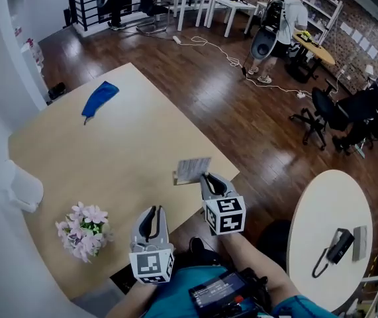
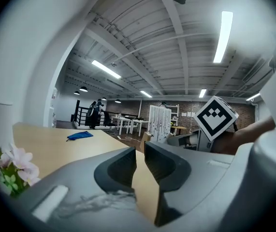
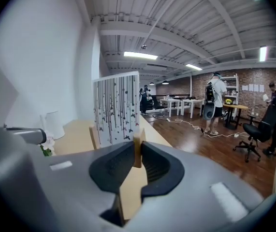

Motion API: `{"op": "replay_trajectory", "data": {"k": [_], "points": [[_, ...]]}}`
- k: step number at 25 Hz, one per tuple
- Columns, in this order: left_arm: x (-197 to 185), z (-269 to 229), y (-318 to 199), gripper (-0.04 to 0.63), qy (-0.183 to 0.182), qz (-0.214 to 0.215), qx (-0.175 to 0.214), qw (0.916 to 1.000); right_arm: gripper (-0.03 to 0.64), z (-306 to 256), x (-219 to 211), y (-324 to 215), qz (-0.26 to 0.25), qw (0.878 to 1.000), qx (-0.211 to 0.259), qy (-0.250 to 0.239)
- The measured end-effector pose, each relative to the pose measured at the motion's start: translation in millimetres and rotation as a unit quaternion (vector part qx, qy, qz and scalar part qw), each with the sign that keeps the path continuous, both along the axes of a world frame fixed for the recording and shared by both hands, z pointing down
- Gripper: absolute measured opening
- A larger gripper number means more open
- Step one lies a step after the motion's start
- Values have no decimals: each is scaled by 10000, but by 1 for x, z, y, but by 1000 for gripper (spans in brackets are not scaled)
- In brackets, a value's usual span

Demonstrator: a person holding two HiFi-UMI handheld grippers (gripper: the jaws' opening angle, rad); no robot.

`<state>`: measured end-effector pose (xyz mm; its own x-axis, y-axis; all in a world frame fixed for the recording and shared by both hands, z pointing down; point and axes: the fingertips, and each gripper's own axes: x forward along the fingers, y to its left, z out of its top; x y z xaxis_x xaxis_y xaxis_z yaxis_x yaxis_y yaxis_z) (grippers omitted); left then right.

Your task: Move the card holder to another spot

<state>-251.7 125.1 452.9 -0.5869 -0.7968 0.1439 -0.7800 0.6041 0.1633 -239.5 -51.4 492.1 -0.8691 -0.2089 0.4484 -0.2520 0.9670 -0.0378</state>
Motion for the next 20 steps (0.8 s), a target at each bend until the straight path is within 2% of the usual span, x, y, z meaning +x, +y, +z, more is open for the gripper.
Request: {"op": "replay_trajectory", "data": {"k": [7,15,17,20], "points": [[54,-1,-61,67,-68,650,-51,9978,40,-10,81,-63,735,9972,-26,-159],[134,0,-143,66,-132,1486,-150,9887,39,-7,195,-137,1589,9870,-17,-227],[153,-1,-161,37,-146,1661,-158,9859,40,-9,220,-150,1749,9843,-21,-249],[177,0,-180,34,-194,1865,-179,9821,39,-14,253,-166,1963,9801,-3,-295]]}}
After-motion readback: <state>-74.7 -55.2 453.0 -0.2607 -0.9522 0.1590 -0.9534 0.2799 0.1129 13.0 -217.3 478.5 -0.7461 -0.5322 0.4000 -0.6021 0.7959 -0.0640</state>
